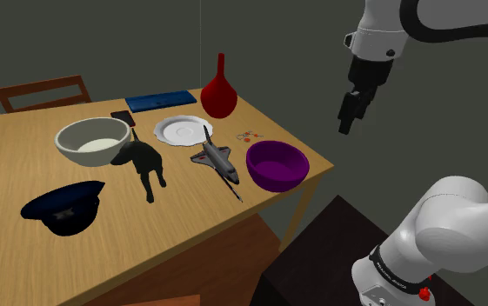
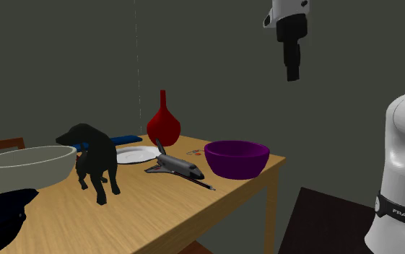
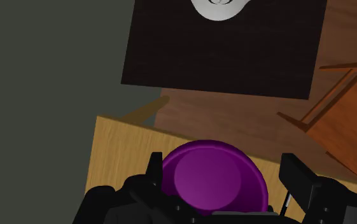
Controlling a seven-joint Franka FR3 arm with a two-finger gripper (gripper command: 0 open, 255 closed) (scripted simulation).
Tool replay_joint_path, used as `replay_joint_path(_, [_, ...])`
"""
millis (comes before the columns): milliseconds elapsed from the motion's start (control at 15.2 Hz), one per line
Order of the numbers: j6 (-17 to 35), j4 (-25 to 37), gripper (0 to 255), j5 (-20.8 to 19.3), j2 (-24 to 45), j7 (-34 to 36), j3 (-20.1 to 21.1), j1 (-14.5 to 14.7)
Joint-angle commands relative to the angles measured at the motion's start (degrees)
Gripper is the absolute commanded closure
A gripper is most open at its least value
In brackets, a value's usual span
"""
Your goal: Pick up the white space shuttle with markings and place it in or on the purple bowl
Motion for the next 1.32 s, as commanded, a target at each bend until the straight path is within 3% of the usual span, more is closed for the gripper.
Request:
replay_joint_path(0, [0.0,0.0,0,0.0,0.0,0.0,0.0,0.0])
replay_joint_path(594, [15.7,0.3,0,4.3,15.5,6.4,2.6,-0.2])
replay_joint_path(1254, [29.6,8.1,0,6.9,36.3,12.3,4.9,-0.3])
